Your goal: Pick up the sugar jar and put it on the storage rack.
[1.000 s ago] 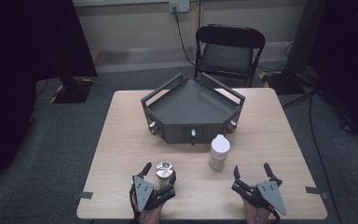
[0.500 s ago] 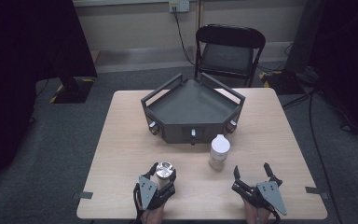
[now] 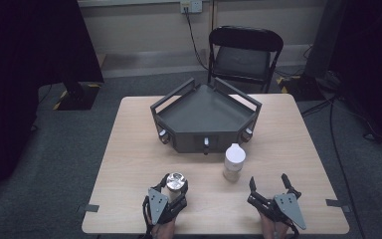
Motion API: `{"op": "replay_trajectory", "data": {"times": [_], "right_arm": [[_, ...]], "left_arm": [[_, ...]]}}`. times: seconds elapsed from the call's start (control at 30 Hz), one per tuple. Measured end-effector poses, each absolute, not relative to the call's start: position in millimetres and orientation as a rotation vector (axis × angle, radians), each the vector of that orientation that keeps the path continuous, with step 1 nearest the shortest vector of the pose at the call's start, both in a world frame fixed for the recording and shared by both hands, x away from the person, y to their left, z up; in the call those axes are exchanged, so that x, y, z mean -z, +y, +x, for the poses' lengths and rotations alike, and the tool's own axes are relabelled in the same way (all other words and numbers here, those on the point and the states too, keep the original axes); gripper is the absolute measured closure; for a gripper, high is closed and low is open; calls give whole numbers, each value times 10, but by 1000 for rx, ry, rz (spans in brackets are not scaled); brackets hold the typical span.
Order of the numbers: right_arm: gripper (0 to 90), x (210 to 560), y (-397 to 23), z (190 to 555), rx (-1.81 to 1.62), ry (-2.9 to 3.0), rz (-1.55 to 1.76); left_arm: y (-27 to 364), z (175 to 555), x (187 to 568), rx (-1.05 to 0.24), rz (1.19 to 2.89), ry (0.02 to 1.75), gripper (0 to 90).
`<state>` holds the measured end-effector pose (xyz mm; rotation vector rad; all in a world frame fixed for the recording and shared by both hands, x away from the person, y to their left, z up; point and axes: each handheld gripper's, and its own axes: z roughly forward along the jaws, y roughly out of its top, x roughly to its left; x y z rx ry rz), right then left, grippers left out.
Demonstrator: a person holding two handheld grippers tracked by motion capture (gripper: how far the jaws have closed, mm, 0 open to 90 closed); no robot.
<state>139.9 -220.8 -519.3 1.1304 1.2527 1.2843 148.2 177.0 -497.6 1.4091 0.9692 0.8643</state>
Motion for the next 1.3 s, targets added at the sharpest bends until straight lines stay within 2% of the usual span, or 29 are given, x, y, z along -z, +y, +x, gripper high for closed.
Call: {"op": "replay_trajectory", "data": {"times": [1.3], "right_arm": [[0,5193,-2213,1399,-1286,1253,1130]], "left_arm": [[1910,1690,4689,-807,1444,868,351]]}}
